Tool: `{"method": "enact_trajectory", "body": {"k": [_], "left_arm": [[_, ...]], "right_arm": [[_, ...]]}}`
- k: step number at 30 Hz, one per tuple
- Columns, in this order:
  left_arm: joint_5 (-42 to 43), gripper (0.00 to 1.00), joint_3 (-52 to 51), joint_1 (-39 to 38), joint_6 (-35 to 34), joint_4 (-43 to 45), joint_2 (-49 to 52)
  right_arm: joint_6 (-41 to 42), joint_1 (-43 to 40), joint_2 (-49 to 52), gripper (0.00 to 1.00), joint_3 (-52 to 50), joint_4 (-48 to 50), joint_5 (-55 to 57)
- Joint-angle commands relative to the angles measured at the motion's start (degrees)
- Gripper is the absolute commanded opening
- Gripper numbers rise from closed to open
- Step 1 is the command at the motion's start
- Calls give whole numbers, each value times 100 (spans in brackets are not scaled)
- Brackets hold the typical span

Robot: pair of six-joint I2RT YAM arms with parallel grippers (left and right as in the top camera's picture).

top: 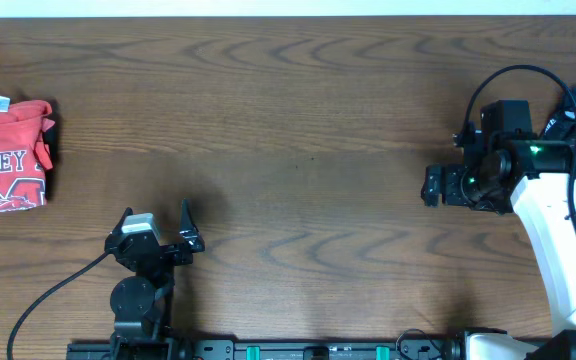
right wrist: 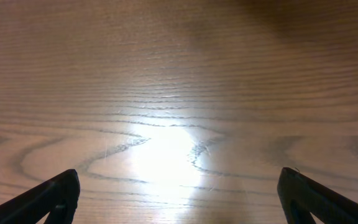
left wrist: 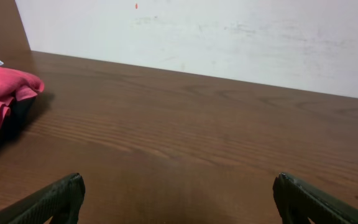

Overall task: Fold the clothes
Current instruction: 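Reach the right gripper to the dark clothing pile at the right edge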

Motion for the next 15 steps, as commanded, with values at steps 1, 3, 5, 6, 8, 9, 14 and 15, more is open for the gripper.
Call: {"method": "enact_trajectory", "body": {"k": [1,3,5,6,8,9,14,15], "left_arm": [[-31,98,-173,-28,-9,-74,-37],[-31,98,-173,-28,-7,-74,-37],[-31,98,-173,-28,-9,-74,-37],[-31,98,-173,-28,-9,-74,-37],[-31,98,-173,-28,-9,-74,-37],[-31,98,-173,-28,-9,-74,-37],[-31,98,-173,-28,-9,-74,-37],[-31,98,-173,-28,-9,-74,-37]], "right_arm": [[94,-50,-70,99,129,79,116],[79,-48,-68,99,129,74,-103],[83,-48,-70,99,127,83,-391],[57,-48,-68,99,127,120,-492],[-146,-50,-72,98,129,181,-610],[-173,-50,-79,93,129,212,-577],[278,-219,-66,98,415,155,164],[345,-289,-37,97,533,87,365]]}}
